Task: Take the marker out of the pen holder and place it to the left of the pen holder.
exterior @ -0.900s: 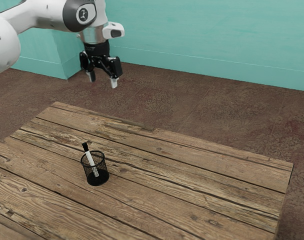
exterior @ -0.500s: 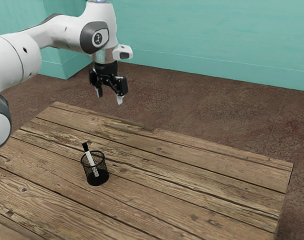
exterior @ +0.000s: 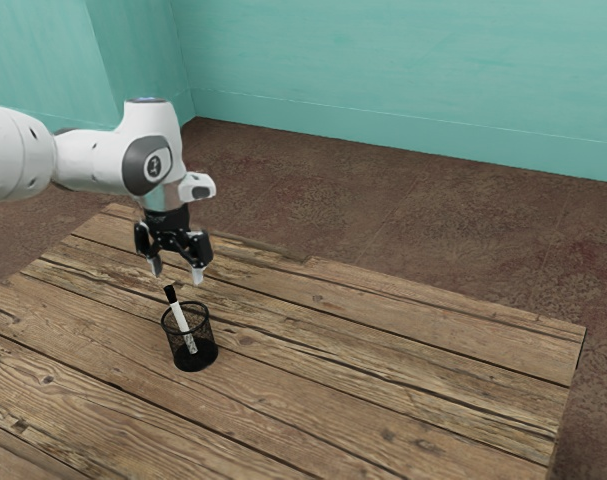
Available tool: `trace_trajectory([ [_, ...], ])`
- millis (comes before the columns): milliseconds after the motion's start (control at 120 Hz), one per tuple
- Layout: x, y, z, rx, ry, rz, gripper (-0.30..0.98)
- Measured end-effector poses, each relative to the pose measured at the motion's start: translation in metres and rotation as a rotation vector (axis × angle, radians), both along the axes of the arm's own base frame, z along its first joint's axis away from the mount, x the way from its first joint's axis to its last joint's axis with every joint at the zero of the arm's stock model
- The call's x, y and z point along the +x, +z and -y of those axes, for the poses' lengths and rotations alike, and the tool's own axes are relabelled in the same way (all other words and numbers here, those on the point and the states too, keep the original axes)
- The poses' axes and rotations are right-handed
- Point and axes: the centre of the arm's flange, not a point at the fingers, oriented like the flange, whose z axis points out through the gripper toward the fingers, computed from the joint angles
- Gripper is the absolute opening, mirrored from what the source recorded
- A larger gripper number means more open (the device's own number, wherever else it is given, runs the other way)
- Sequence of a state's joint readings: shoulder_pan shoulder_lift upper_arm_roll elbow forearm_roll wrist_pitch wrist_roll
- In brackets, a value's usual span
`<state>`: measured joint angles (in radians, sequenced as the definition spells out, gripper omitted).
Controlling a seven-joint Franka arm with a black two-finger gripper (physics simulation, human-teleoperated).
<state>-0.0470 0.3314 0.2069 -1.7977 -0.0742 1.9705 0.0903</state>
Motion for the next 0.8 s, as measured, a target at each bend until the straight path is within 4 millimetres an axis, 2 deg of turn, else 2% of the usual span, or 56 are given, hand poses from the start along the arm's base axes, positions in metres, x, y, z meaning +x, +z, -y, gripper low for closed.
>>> trace_trajectory([
  [208,-0.027,-0.008,0.008,-0.022,0.035,0.021,0.69],
  [400,-0.037,-0.006,0.008,-0.025,0.062,0.046,0.67],
  [800,-0.045,-0.005,0.012,-0.040,0.102,0.088,0.36],
])
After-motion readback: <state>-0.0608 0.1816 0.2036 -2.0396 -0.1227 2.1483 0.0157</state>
